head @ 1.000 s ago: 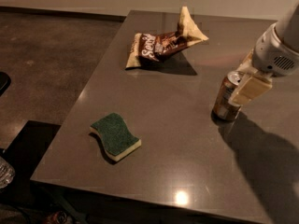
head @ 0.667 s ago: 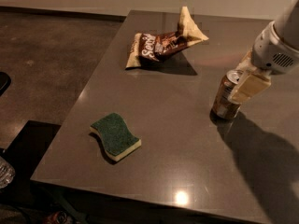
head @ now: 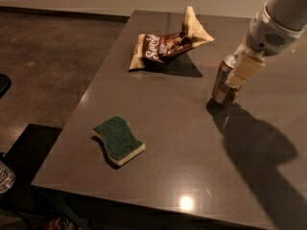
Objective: Move orange can near brown chip bag
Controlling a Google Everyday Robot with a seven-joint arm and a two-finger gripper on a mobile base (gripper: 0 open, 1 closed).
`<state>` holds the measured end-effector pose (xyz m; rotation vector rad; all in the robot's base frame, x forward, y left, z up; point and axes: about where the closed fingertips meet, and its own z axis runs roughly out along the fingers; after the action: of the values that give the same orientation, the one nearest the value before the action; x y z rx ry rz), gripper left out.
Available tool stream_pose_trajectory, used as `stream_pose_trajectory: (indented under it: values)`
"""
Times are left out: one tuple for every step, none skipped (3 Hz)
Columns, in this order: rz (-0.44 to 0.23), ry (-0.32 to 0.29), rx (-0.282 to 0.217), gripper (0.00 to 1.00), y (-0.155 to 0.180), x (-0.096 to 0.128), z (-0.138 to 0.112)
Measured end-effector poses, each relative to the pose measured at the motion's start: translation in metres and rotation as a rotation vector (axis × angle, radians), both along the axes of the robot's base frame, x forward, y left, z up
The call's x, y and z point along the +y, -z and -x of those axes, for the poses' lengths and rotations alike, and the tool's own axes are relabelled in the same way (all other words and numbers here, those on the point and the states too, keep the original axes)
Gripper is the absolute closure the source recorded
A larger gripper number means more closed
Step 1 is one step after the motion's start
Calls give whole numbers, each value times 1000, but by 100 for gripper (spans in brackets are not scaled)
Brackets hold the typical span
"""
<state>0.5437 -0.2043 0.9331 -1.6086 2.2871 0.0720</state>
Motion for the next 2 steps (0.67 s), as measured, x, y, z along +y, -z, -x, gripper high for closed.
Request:
stream_pose_trajectory:
  values:
    - [-12, 21, -1, 100, -2, -1, -31]
    - [-24, 45, -12, 100, -6, -6, -58]
